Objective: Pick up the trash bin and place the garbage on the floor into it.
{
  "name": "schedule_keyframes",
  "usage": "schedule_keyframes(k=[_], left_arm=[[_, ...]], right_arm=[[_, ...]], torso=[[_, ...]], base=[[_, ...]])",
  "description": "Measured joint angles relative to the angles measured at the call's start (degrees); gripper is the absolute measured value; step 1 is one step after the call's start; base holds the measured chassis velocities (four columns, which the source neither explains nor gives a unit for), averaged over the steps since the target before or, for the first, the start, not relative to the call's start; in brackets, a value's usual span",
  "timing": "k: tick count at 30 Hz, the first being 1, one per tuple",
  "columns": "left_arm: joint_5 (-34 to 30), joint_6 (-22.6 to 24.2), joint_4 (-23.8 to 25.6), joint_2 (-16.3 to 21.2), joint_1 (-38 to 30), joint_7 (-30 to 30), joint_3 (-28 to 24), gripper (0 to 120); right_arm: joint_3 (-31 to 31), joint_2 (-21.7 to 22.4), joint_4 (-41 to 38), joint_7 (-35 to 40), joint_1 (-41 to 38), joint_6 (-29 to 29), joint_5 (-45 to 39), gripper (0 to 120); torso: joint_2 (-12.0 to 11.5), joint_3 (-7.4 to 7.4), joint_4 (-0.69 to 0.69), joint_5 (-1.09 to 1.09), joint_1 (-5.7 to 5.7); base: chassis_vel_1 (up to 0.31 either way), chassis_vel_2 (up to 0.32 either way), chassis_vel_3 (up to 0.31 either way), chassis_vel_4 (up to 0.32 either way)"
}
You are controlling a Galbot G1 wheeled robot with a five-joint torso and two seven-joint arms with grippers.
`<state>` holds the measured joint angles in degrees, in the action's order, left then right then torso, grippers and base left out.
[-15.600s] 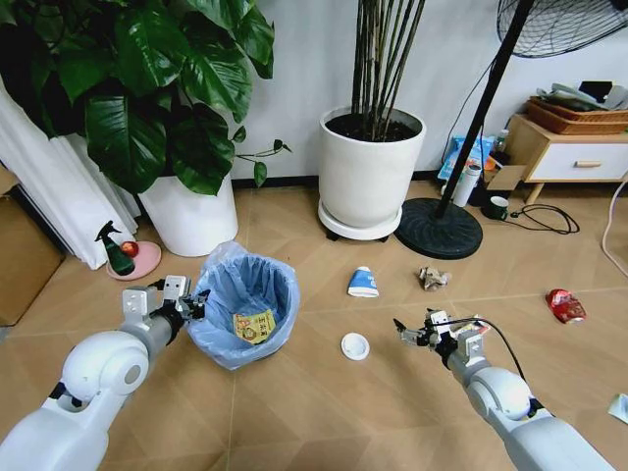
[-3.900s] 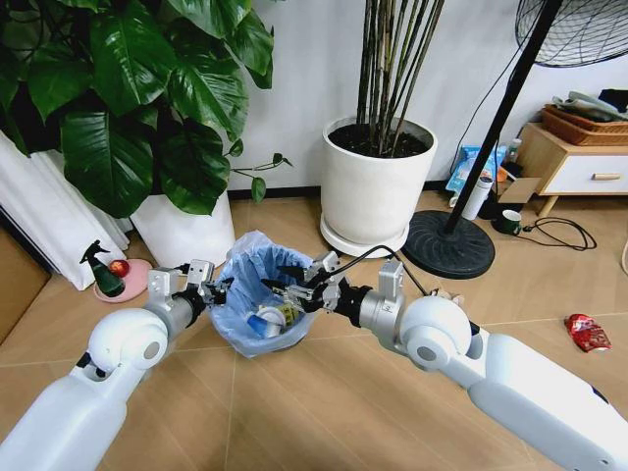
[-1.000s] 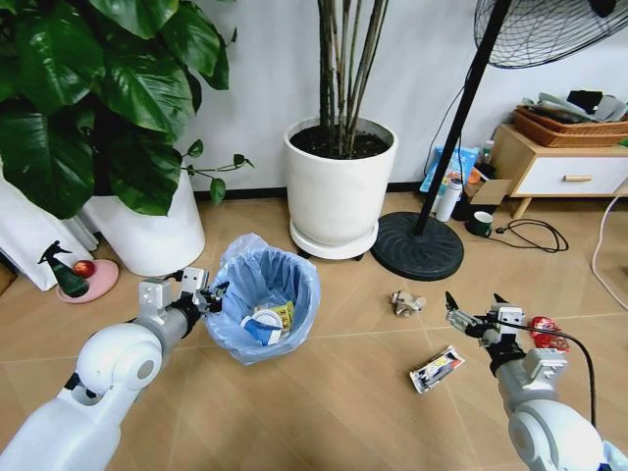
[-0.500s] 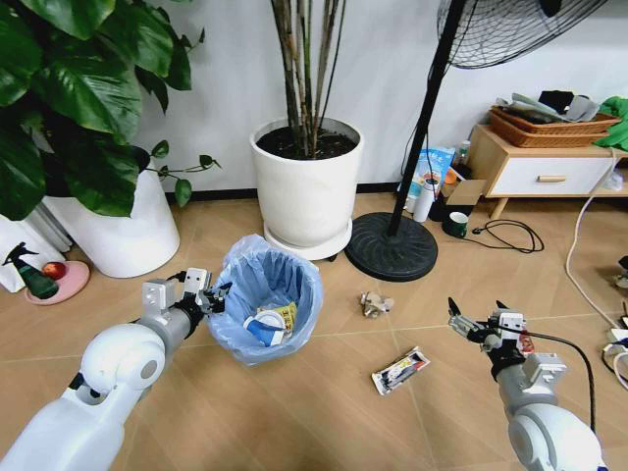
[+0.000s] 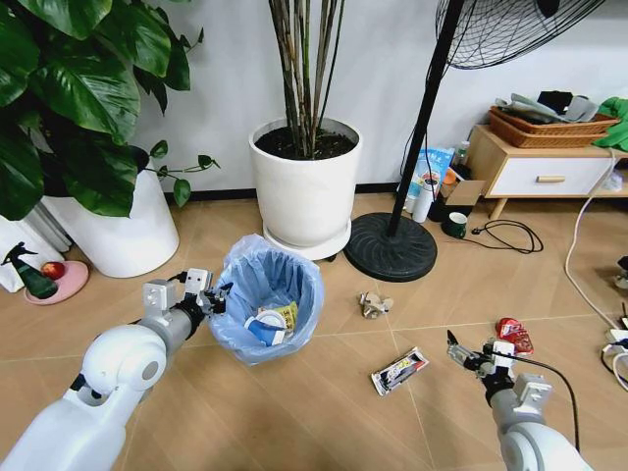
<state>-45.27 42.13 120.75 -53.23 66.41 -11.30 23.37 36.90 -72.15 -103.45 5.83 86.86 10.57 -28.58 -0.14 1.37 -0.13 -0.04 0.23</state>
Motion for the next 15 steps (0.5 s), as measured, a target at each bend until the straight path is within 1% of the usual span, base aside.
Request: schedule_keyframes(k=[3,5,6,8,9,13,15], left_arm=[[0.0,0.0,0.0,0.1,0.0,0.0,0.0,0],[0.0,0.0,0.0,0.2,0.0,0.0,0.0,0],[0.0,0.0,0.0,0.2,0.0,0.0,0.0,0],[-0.1,0.0,0.0,0.2,-0.1,0.0,-0.1,0],[-0.1,0.0,0.0,0.2,-0.1,0.0,-0.1,0],[-0.1,0.0,-0.4,-0.1,-0.5,0.1,-0.5,0],[-0.1,0.0,-0.5,-0.2,-0.6,0.1,-0.5,0]], right_arm=[[-2.0,-0.2,2.2,1.8,-2.1,1.3,-1.6,100],[-4.5,-0.3,5.4,3.7,-4.9,4.1,-4.5,100],[-4.5,-0.3,5.4,3.7,-4.9,4.1,-4.5,100],[-6.3,0.4,8.2,5.5,-7.3,6.9,-7.8,100],[-6.3,0.4,8.2,5.5,-7.3,6.9,-7.8,100],[-9.8,1.3,10.7,15.8,-11.6,12.6,-19.7,100],[-10.4,1.2,11.3,16.7,-12.6,13.3,-20.7,100]], torso=[[0.0,0.00,0.00,-0.02,0.00],[0.0,0.00,0.00,0.00,0.00],[0.0,0.00,0.00,0.00,0.00],[0.0,0.00,0.01,-0.01,0.00],[0.0,0.00,0.01,-0.01,0.00],[0.0,0.00,-0.01,-0.02,0.00],[0.0,0.00,0.00,-0.01,0.00]], base=[[0.000,0.000,0.000,0.000],[0.000,0.000,0.000,0.000],[0.000,0.000,0.000,0.000],[0.000,0.000,0.000,0.000],[0.000,0.000,0.000,0.000],[0.000,0.000,0.000,0.000],[0.000,0.000,0.000,0.000]])
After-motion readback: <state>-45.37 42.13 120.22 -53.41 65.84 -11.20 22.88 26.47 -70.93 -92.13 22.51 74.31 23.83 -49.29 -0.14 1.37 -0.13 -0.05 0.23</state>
